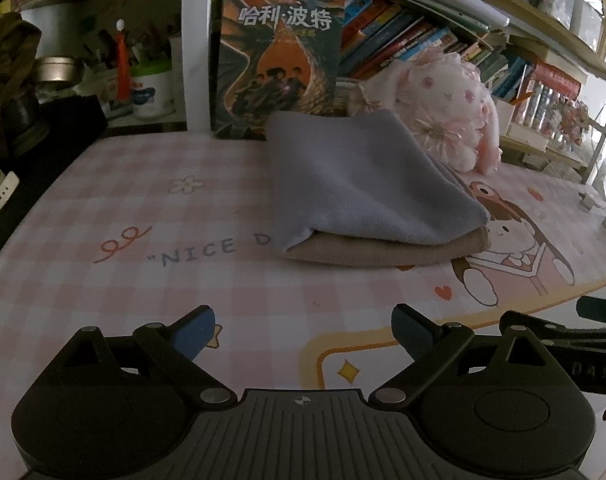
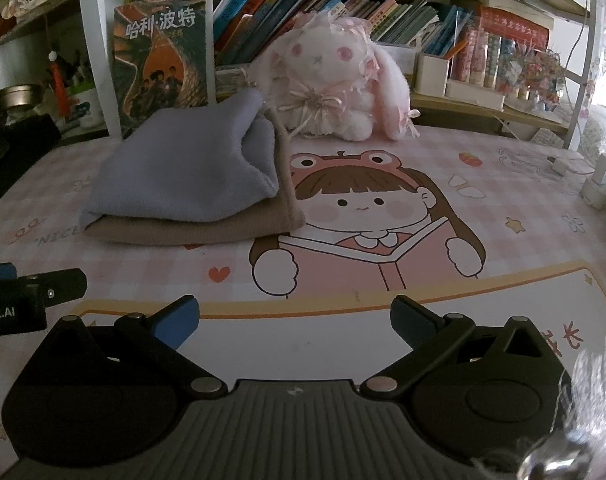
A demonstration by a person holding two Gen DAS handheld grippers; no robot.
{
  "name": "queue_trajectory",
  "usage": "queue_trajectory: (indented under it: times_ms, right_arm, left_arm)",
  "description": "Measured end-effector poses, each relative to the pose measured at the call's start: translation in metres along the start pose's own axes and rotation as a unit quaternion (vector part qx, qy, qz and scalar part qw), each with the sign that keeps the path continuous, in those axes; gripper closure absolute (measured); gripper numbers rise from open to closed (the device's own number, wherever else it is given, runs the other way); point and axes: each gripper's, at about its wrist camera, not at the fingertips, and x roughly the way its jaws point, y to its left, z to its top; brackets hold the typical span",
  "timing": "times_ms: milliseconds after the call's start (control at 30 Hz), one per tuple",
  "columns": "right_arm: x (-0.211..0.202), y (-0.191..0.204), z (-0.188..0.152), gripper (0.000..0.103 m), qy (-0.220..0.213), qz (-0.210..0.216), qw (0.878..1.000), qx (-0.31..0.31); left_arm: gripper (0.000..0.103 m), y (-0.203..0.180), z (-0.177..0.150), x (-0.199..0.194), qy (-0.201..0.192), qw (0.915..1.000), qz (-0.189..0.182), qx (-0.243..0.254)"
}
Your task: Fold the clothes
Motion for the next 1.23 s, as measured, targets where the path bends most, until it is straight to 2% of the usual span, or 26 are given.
queue_trajectory:
  times_ms: [167, 267, 1233]
  right_arm:
    - [0.0019, 0.0016, -0.0002, 0.000, 0.001, 0.002, 1.000, -0.004]
    - [0.0028, 0.0014, 0.0001, 0.000, 0.001, 0.001, 1.000, -0.004]
    - [0.0083, 0.0008, -0.0006, 0.000, 0.010, 0.010, 1.000, 0.005]
  left_arm:
    - [0.005, -0.0007, 0.0001, 0.0019, 0.000, 1.0000, 0.005, 0.002]
    - [0.001, -0.0010, -0.0002, 0.0013, -0.004, 0.9999, 0.010, 0.005]
    - [0.000, -0.0036, -0.0025, 0.0054, 0.006, 1.0000, 0.000, 0.006]
